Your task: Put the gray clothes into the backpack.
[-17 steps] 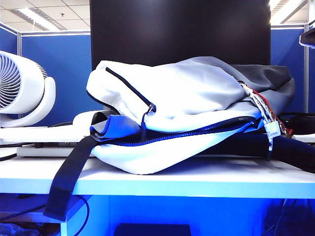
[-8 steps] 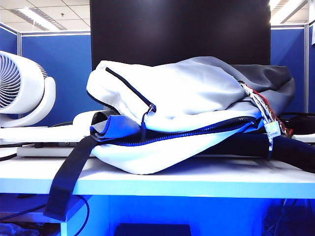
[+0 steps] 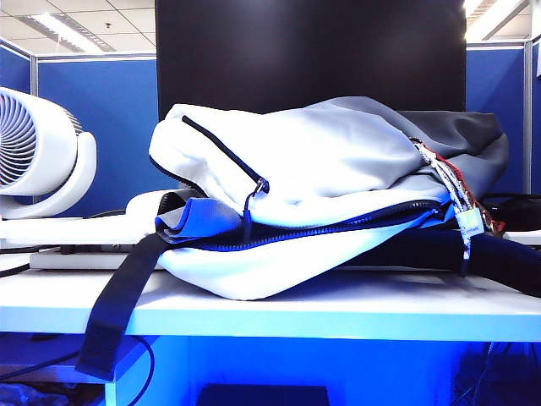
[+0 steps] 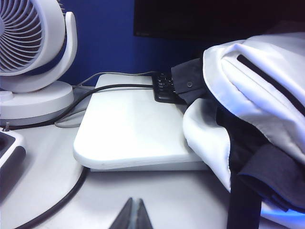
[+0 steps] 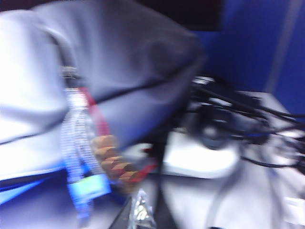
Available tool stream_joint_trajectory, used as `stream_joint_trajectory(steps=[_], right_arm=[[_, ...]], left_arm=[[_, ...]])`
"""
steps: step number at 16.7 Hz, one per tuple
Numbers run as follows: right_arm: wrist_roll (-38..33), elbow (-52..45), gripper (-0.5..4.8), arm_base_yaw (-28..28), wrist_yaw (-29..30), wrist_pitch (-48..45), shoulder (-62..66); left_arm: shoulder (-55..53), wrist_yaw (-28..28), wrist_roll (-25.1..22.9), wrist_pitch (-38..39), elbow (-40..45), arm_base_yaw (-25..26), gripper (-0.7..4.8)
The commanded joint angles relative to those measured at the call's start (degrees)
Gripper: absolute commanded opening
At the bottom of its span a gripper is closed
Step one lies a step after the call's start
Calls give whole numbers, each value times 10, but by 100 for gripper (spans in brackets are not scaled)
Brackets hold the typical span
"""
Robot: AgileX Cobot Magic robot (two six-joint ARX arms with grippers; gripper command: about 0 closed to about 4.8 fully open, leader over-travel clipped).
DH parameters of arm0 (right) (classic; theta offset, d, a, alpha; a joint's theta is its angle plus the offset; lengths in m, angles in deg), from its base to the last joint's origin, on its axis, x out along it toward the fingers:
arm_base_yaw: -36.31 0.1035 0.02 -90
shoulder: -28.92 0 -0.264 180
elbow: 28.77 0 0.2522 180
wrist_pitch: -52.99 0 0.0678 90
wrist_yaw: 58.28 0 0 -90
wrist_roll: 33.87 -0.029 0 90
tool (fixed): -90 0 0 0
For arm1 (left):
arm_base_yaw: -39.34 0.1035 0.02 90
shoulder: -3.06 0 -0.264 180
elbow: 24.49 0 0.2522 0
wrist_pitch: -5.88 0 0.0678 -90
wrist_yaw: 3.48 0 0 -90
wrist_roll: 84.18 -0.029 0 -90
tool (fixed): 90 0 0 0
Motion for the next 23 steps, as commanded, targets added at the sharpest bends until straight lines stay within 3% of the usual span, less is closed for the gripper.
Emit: stream_joint_trajectory(steps=[1, 3, 5, 9, 13, 20, 23], right_arm=[[8, -1, -1, -70, 52, -7, 3], [8, -1, -1, -130, 94, -22, 3], [8, -1, -1, -196, 176, -40, 4], [-7, -1, -1, -302, 188, -48, 4], [-25, -1, -1, -307, 201, -45, 4], [-25, -1, -1, -307, 201, -45, 3], [-25, -1, -1, -307, 201, -45, 3]], left_arm=[[1, 4, 7, -11, 0, 0, -6], [1, 5, 14, -18, 0, 0, -6], [1, 6, 15, -23, 0, 0, -6], [1, 19, 16, -23, 0, 0, -6], [1, -27, 7, -23, 0, 0, -6], [1, -28, 7, -28, 0, 0, -6], [1, -94, 10, -29, 0, 0, -6]])
